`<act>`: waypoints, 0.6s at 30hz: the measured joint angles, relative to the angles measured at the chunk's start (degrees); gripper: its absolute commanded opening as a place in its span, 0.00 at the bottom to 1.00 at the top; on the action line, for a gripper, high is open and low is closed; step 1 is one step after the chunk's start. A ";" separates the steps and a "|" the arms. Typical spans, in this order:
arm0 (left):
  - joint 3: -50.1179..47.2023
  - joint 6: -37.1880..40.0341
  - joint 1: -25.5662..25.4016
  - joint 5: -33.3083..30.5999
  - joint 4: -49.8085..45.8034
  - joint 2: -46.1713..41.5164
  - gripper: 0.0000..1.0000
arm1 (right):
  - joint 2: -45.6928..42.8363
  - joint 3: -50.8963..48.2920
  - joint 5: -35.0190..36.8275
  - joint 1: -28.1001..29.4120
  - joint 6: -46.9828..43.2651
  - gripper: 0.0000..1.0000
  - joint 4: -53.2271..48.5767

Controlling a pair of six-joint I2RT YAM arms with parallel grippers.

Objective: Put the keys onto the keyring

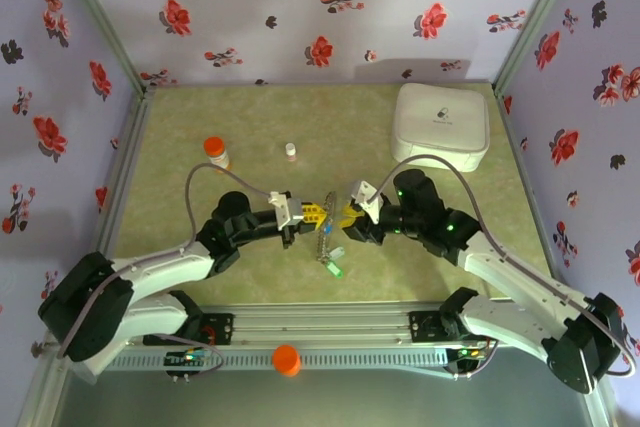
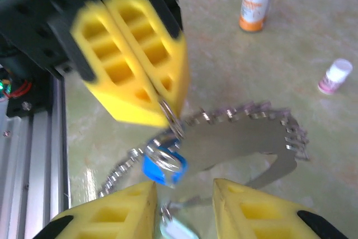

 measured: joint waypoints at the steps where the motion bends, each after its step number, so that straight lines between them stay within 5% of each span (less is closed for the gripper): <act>1: -0.09 0.00 0.00 0.07 0.59 0.52 0.00 | -0.02 -0.04 -0.72 0.00 0.02 0.30 1.03; 18: -0.37 -0.66 0.00 2.51 3.58 1.84 0.00 | 2.71 -1.33 -3.15 0.00 0.07 0.16 7.98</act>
